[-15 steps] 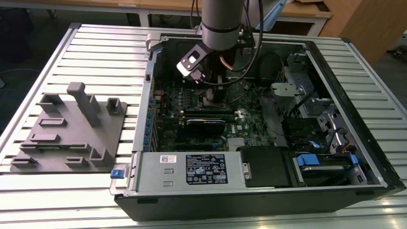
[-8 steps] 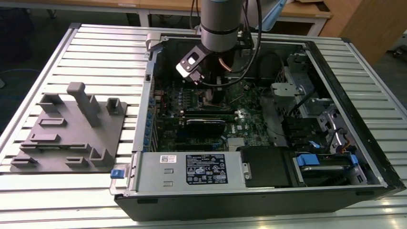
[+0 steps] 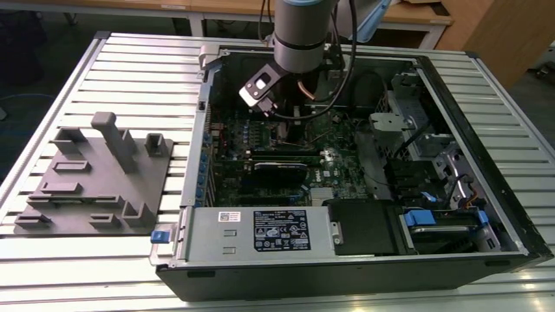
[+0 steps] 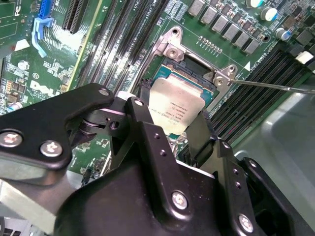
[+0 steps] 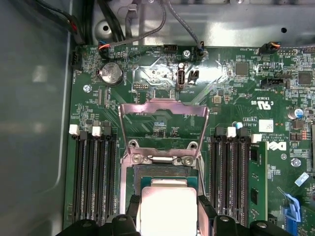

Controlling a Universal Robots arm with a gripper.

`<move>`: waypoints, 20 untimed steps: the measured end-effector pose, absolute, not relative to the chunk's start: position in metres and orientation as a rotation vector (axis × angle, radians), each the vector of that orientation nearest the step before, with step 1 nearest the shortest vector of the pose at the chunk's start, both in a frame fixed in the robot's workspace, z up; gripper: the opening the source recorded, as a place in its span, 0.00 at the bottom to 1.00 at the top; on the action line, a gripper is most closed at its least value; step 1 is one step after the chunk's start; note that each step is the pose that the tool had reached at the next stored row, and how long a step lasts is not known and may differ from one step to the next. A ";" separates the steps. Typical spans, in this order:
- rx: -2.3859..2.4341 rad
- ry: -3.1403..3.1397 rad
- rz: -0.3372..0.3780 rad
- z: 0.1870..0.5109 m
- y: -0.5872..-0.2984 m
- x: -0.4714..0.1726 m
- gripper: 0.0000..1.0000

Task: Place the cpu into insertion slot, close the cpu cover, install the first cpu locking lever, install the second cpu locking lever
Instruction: 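Place the cpu into insertion slot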

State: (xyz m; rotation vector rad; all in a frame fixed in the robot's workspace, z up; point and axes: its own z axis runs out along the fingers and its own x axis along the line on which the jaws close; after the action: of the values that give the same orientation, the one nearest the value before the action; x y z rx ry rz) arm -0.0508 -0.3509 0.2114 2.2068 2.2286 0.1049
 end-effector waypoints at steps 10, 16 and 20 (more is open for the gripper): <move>2.185 2.251 0.105 0.210 -0.351 -0.051 0.54; 2.180 2.256 0.105 0.210 -0.351 -0.051 0.54; 2.180 2.256 0.105 0.210 -0.351 -0.051 0.54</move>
State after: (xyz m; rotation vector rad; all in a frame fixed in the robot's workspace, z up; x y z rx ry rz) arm -0.0506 -0.3508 0.2099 2.1802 2.2559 0.1052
